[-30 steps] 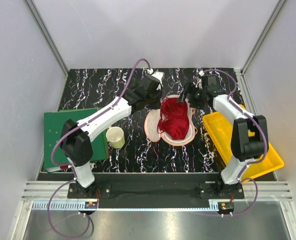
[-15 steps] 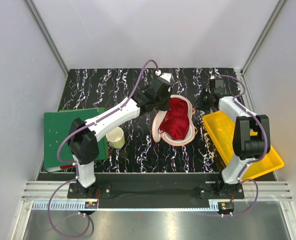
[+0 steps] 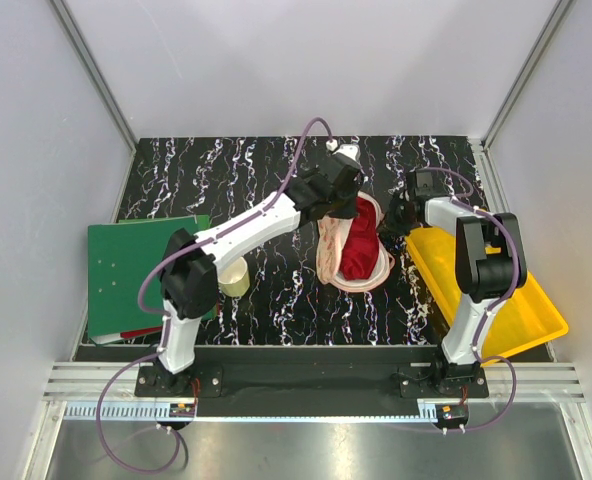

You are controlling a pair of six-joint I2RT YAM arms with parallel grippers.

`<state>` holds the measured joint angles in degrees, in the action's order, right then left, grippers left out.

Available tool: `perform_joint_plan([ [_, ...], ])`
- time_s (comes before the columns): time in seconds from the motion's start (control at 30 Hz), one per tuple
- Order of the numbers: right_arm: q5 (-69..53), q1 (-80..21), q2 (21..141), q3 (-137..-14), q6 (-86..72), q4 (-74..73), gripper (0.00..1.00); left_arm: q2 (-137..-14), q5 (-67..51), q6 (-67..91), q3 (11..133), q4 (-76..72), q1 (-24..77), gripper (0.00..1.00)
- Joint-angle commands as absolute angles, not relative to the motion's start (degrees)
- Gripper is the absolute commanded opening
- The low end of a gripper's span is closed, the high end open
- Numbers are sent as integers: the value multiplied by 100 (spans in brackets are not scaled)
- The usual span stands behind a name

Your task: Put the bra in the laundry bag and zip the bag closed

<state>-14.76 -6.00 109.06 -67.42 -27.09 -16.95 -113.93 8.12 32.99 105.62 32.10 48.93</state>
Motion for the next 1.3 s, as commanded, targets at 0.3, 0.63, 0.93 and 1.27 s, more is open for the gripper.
perform_joint_plan([
  [0.3, -2347, -738, 10925, -6697, -3129, -1195, 21, -12093, 35, 3858, 11004, 2330, 4966, 0],
  [0.63, -1740, -729, 10802, -7066, -2646, -1889, 22, -12665, -202, 3736, 11021, 1618, 4948, 3],
  [0.93, -458, -738, 10083, -7839, -2206, -3163, 40, -11981, -158, 3164, 10794, 1564, 4755, 69],
  [1.27, -894, -2063, 8193, -6910, -2557, -3797, 72, -8610, 264, 2883, 8100, 1495, 4614, 77],
])
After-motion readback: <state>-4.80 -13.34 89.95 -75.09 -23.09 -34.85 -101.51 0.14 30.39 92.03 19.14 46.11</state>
